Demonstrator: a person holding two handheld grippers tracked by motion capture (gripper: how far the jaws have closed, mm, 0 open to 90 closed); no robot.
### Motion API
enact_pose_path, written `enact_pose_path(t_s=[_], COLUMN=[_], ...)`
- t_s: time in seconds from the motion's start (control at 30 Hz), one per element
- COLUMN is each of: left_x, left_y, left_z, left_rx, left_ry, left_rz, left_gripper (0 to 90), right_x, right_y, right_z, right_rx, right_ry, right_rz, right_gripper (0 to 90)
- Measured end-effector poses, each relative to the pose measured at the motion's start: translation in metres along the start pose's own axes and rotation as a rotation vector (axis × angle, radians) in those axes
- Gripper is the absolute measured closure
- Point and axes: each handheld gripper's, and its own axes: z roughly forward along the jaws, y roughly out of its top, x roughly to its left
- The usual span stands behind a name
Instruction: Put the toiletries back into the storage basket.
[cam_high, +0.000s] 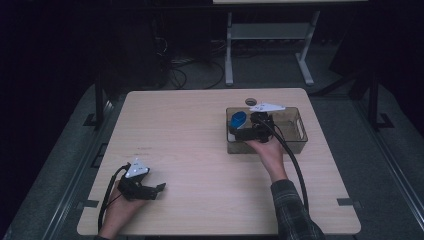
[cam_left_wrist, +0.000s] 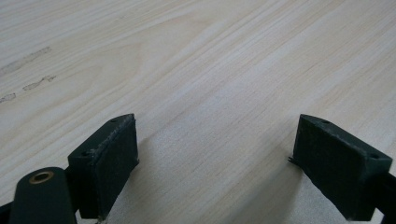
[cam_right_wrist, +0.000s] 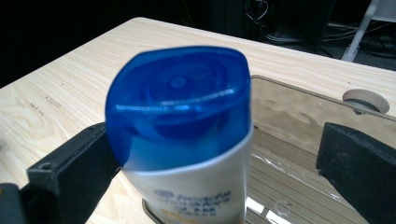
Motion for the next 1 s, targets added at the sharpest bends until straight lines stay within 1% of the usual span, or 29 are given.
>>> enact_pose_path(t_s=[0.13, 0.27, 0.3, 0.4, 0.47, 0.53, 0.6, 0.63, 0.67, 0.8, 0.87, 1.0], left_x=[0.0, 0.0, 0.0, 0.0, 0.0, 0.0, 0.0, 0.0, 0.0, 0.0, 0.0, 0.0], left_y=[0.0, 0.0, 0.0, 0.0, 0.0, 0.0, 0.0, 0.0, 0.0, 0.0, 0.0, 0.0], left_z=[0.0, 0.0, 0.0, 0.0, 0.0, 0.0, 0.0, 0.0, 0.0, 0.0, 0.0, 0.0], left_rx=[0.0, -0.001, 0.0, -0.002, 0.001, 0.0, 0.0, 0.0, 0.0, -0.002, 0.0, -0.003], left_ry=[0.0, 0.0, 0.0, 0.001, 0.0, 0.0, 0.001, 0.001, 0.001, 0.001, 0.0, 0.001], left_rz=[0.0, 0.0, 0.0, 0.0, 0.0, 0.0, 0.001, 0.001, 0.001, 0.001, 0.001, 0.0], left_gripper=[12.8, 12.8, 12.8, 12.8, 12.7, 12.8, 12.8, 12.8, 12.8, 12.8, 12.8, 12.8], right_x=[0.0, -0.001, -0.001, -0.002, -0.002, -0.004, -0.005, -0.005, -0.007, -0.009, -0.011, -0.012], right_y=[-0.001, -0.002, -0.002, -0.005, -0.006, -0.009, -0.012, -0.012, -0.014, -0.018, -0.022, -0.027], right_z=[-0.003, -0.009, -0.012, -0.02, -0.022, -0.027, -0.034, -0.034, -0.038, -0.045, -0.052, -0.057], right_rx=[0.011, 0.007, -0.004, -0.011, -0.011, 0.0, -0.016, -0.016, -0.018, -0.022, -0.037, -0.041], right_ry=[-0.006, 0.0, -0.004, -0.005, -0.006, -0.01, -0.016, -0.016, -0.021, -0.026, -0.032, -0.034], right_rz=[-0.006, -0.011, -0.017, -0.019, -0.021, -0.024, -0.029, -0.029, -0.024, -0.018, -0.017, -0.011], right_gripper=[0.0, 0.0, 0.0, 0.0, 0.0, 0.0, 0.0, 0.0, 0.0, 0.0, 0.0, 0.0])
